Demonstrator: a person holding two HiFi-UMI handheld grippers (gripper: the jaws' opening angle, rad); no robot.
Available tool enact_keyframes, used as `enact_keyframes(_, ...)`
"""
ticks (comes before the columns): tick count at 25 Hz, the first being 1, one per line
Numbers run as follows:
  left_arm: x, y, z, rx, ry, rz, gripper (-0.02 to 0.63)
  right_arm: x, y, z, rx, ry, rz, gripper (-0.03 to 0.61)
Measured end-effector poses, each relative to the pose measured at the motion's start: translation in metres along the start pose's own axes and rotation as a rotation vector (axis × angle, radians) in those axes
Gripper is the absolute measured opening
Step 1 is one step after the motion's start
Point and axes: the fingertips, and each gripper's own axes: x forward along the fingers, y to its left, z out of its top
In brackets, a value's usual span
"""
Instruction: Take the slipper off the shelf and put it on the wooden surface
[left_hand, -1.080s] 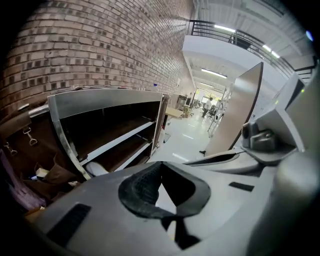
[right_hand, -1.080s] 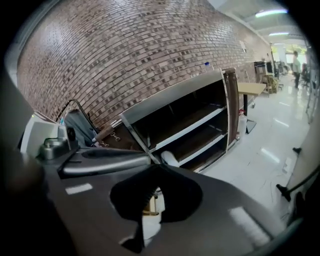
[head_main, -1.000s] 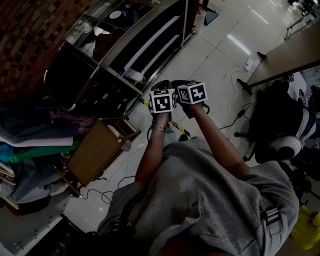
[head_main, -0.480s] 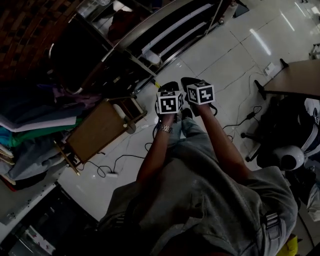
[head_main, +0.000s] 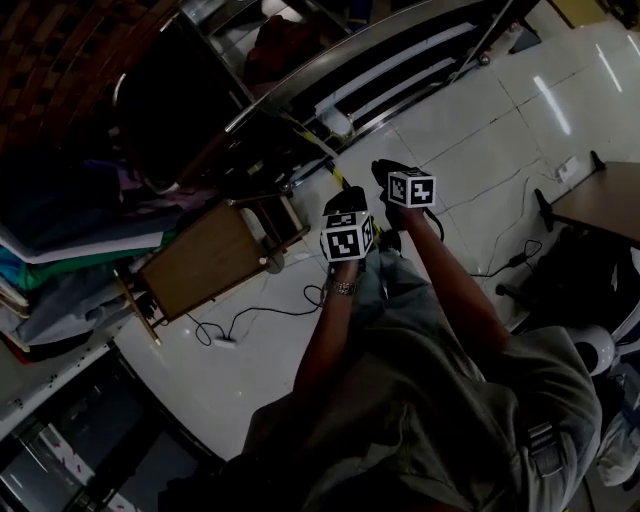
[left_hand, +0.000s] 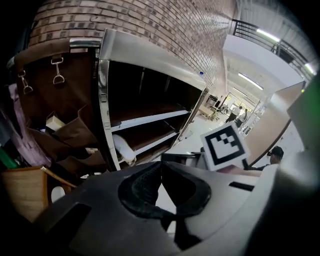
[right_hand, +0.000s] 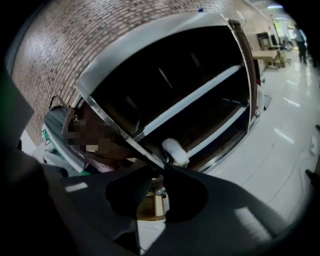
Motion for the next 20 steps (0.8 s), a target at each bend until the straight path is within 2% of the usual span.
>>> enact_keyframes(3,0.020,0.021,-0.017,-0.042,-0.006,-0.005,0.003,0.057,-0.041,-0.011,0.076,-0.012,-0.007,0.091)
enact_keyframes(6,0.056,0.054,-0.038,-0.090,-0.022,0.020,0.003,0.124,-0.075,-0.020,0.107,-0.011,0.019,0.128)
enact_keyframes(9,0.092,0.092,-0.062,-0.107,-0.031,0.057,0.003,0.194,-0.097,-0.027,0.130,-0.025,0.043,0.211)
enact_keyframes(10,0.101,0.102,-0.071,-0.111,-0.032,0.069,0.003,0.215,-0.105,-0.031,0.147,-0.033,0.041,0.220)
enact_keyframes(16,0.129,0.146,-0.104,-0.149,-0.059,0.128,0.003,0.310,-0.151,-0.050,0.423,-0.064,0.065,0.335)
enact_keyframes(18,0.131,0.158,-0.110,-0.162,-0.061,0.141,0.003,0.334,-0.155,-0.050,0.457,-0.060,0.073,0.336)
enact_keyframes(19,0.129,0.162,-0.113,-0.165,-0.059,0.148,0.003,0.342,-0.155,-0.051,0.461,-0.056,0.075,0.313)
enact_keyframes(20,0.127,0.166,-0.115,-0.167,-0.056,0.156,0.003,0.344,-0.154,-0.051,0.457,-0.057,0.072,0.188)
